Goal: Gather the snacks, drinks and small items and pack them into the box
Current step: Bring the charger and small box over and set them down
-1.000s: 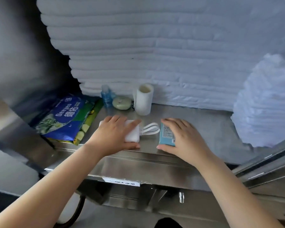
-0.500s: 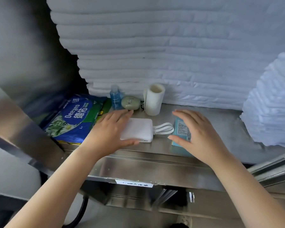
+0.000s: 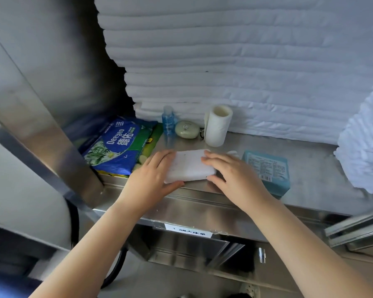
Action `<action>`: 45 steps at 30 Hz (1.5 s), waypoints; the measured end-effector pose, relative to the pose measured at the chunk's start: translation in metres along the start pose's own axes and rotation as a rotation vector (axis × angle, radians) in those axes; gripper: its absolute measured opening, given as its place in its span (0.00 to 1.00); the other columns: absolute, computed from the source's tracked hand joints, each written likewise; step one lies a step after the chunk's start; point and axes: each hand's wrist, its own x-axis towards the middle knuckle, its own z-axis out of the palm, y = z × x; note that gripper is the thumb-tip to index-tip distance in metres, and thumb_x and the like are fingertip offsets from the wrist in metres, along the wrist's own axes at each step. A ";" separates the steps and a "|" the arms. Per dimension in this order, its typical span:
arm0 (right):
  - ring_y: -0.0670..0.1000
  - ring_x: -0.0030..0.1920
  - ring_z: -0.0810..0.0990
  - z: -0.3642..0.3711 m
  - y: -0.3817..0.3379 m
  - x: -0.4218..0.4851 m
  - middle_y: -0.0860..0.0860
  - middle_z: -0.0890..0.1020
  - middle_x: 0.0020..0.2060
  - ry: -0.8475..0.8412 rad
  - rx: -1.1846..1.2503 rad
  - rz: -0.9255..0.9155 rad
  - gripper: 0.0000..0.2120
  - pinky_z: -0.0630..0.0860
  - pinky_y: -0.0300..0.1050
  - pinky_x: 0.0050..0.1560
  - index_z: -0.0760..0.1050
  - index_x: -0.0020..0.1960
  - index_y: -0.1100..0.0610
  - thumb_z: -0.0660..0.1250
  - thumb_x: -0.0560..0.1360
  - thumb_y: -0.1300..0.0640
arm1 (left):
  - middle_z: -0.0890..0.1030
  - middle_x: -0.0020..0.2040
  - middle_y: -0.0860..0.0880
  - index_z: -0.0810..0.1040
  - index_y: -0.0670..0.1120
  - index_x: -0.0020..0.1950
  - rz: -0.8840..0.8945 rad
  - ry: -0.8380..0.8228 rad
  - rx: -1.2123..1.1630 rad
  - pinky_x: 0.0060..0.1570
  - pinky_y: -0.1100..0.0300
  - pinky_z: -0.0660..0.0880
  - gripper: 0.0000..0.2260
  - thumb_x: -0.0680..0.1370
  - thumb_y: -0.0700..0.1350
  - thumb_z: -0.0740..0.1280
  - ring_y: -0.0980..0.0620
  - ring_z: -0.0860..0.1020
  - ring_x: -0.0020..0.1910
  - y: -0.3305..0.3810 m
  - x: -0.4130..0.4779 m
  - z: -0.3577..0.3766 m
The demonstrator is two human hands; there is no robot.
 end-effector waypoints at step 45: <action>0.59 0.47 0.79 -0.008 -0.002 0.015 0.54 0.76 0.58 0.158 -0.067 -0.034 0.18 0.76 0.51 0.44 0.72 0.66 0.56 0.65 0.77 0.59 | 0.73 0.65 0.42 0.67 0.41 0.72 0.057 0.091 0.004 0.57 0.47 0.73 0.28 0.74 0.47 0.70 0.41 0.74 0.60 0.000 0.017 -0.007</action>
